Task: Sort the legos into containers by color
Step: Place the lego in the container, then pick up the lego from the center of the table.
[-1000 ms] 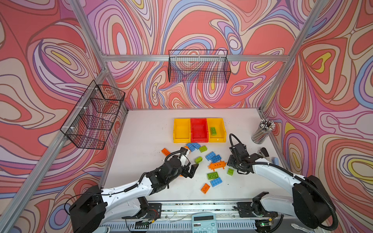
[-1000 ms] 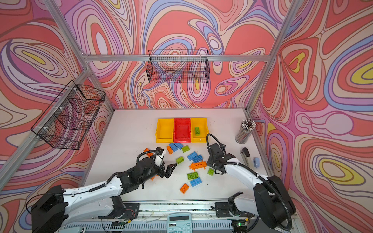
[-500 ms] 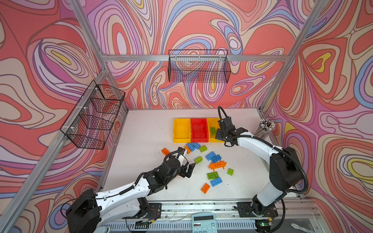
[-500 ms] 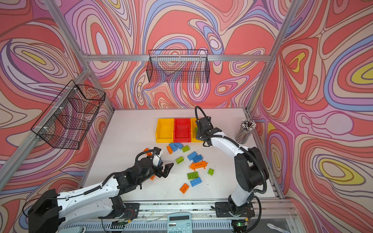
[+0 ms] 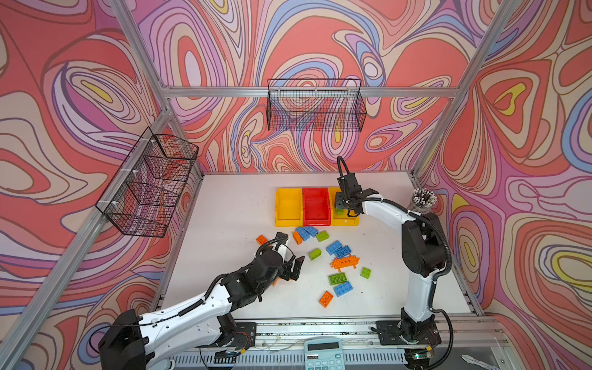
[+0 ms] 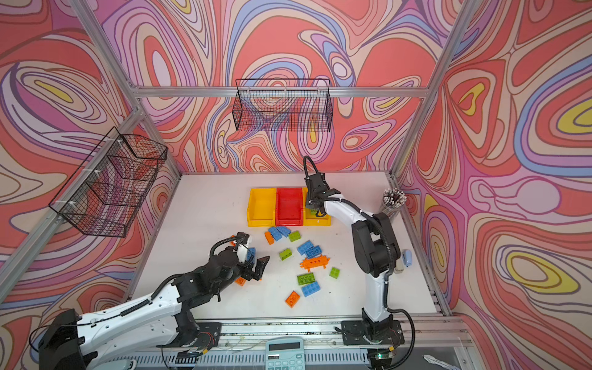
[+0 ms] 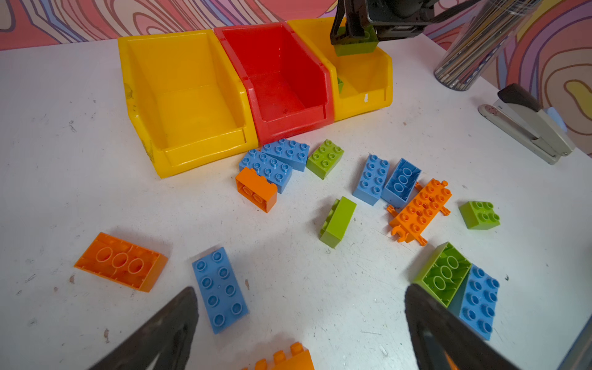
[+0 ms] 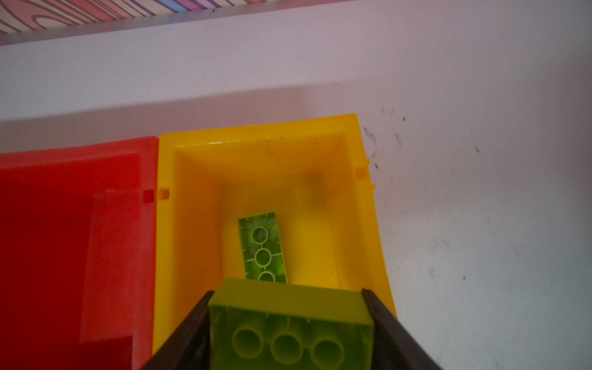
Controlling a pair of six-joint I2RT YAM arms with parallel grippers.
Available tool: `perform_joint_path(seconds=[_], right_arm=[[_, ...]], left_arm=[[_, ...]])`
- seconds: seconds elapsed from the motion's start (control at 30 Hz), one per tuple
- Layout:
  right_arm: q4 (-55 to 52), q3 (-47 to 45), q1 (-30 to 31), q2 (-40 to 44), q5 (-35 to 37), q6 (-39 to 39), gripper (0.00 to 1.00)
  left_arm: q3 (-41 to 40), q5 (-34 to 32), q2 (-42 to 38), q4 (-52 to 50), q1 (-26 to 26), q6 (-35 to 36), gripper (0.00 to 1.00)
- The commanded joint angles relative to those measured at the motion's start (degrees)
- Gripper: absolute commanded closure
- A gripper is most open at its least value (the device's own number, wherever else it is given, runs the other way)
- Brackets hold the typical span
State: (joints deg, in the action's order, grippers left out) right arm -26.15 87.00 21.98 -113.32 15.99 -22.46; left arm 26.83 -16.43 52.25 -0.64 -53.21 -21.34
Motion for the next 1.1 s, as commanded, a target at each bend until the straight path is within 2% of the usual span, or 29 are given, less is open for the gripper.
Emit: perform_joint_path(seconds=[0.0, 0.1, 0.27, 0.47, 0.67, 0.87, 1.07], right_arm=[[1.0, 2.0, -0.4, 0.4, -0.8, 1.7, 0.22], [1.3, 1.5, -0.4, 2.5, -0.8, 2.1, 0.18], [1.9, -3.2, -0.3, 8.7, -2.2, 1.5, 0.17], [2.7, -15.6, 1.9, 19.3, -4.5, -1.0, 0.19], [6.8, -27.2, 7.8, 26.8, -8.1, -4.1, 0.20], [11.3, -30.4, 14.2, 23.6, -10.3, -2.8, 0.17], [15.0, -29.1, 15.1, 17.7, -11.5, 0.6, 0.16]], left_arm=[[2.2, -1.6, -0.2, -2.5, 0.1, -1.1, 0.00], [2.2, -1.4, -0.1, -2.5, 0.1, -1.0, 0.00], [2.2, -0.4, 0.3, -2.4, 0.0, -0.7, 0.00], [4.5, 2.2, 1.0, -1.6, 0.0, -1.3, 0.00], [3.6, 3.2, 0.8, -1.5, 0.0, -3.9, 0.00], [-0.1, 1.1, -2.3, -3.7, 0.0, -7.7, 0.00], [-2.0, -0.1, -6.4, -7.5, 0.0, -9.2, 0.00]])
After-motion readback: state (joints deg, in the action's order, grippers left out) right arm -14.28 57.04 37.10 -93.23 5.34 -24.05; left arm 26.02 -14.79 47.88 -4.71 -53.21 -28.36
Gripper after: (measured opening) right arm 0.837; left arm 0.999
